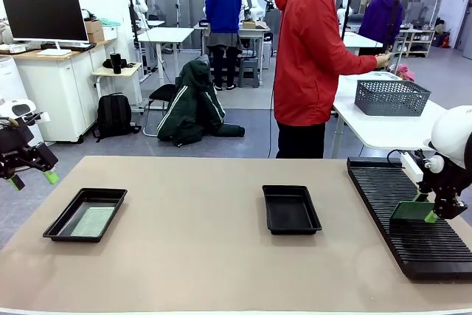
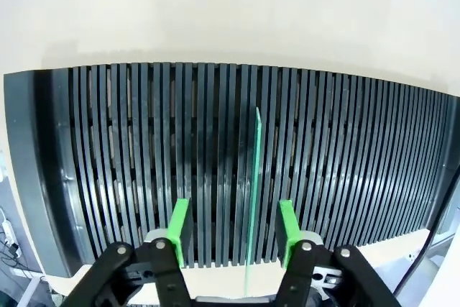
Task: Inspect and transfer BCBs to ESD trays.
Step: Pick up the Blank PCB from the PCB Rack and place it in the right ESD tray.
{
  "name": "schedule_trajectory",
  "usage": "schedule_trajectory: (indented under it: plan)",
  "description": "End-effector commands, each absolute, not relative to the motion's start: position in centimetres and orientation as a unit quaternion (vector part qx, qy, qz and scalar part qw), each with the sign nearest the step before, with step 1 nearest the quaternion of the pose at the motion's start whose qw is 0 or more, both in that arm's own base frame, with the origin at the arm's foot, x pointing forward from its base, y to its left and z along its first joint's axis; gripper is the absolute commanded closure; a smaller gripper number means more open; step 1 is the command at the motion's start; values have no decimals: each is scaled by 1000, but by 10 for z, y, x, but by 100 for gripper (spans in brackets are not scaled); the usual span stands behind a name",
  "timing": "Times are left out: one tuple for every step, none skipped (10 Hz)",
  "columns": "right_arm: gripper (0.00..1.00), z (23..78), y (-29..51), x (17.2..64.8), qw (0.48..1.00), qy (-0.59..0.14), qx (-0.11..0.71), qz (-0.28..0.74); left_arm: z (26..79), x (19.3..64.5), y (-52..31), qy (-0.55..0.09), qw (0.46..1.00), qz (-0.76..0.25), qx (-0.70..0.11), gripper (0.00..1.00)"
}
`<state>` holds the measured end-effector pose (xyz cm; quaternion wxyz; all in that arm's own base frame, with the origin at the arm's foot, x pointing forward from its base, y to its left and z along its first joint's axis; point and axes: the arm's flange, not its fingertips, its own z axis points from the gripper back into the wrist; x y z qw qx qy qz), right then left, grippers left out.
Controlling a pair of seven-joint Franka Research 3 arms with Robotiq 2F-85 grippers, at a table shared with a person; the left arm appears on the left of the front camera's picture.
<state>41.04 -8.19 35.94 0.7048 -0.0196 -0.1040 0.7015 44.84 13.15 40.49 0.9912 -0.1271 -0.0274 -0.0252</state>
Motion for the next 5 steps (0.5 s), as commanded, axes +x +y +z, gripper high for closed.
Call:
schedule_trajectory:
  plan:
    - [44, 356, -82, 412, 713, -87, -28, 695, 403, 447, 132, -34, 991, -26, -127, 0]
    - [46, 357, -82, 412, 713, -85, -28, 695, 403, 447, 132, -34, 991, -26, -127, 0]
    - [50, 358, -82, 413, 714, -81, -29, 695, 403, 447, 132, -34, 991, -26, -127, 0]
    - [52, 360, -82, 414, 715, -79, -30, 694, 403, 447, 132, -34, 991, -26, -127, 0]
    - [56, 361, -82, 414, 715, -78, -30, 694, 403, 447, 132, -34, 991, -26, -127, 0]
